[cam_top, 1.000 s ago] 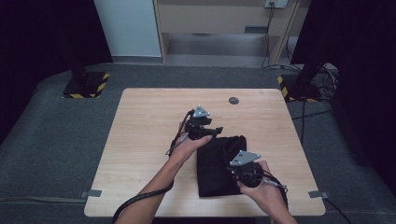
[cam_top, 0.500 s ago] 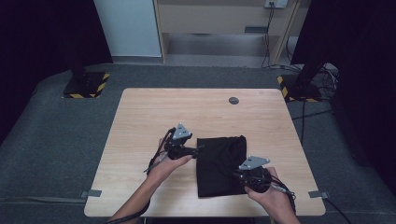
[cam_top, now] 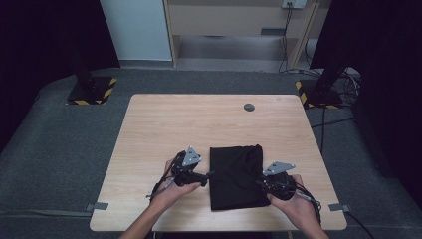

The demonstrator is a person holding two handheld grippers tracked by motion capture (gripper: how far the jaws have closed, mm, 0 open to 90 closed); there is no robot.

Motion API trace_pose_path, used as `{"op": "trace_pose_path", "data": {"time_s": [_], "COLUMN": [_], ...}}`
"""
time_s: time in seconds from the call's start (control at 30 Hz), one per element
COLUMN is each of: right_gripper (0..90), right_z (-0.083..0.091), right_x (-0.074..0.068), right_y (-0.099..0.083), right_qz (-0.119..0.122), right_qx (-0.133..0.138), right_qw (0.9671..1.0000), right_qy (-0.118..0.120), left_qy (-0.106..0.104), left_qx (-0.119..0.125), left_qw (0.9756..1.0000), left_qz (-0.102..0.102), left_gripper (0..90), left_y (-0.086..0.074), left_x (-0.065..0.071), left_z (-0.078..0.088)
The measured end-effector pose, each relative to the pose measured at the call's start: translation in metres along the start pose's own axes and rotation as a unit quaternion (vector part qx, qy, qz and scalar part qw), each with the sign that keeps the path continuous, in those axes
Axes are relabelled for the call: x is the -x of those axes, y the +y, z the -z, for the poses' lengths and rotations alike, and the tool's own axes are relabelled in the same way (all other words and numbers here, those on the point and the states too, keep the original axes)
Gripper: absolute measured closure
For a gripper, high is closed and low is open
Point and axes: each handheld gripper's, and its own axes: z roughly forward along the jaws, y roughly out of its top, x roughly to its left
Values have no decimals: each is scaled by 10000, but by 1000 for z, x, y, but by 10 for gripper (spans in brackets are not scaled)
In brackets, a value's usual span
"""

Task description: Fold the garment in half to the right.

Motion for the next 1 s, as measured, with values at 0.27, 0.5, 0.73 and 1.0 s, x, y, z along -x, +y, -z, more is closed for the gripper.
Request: {"op": "trace_pose_path", "data": {"time_s": [0.27,0.5,0.73,1.0], "right_gripper": [587,732,895,894], "right_z": [-15,-30,-19,3], "right_x": [2,-2,-7,-9], "right_y": [6,-3,1,-19], "right_qz": [-138,-150,31,-88], "right_qx": [-159,-413,-393,-457], "right_qw": [9997,9985,9984,9980], "right_qy": [145,326,399,425], "left_qy": [-81,-35,-9,-37], "left_qx": [-110,-43,-81,-186], "left_qw": [9999,9999,9998,9998], "left_qz": [24,155,204,101], "left_gripper": [161,161,164,164], "left_y": [-13,-15,-19,-19], "left_x": [13,8,6,9], "left_z": [-1,5,5,4]}}
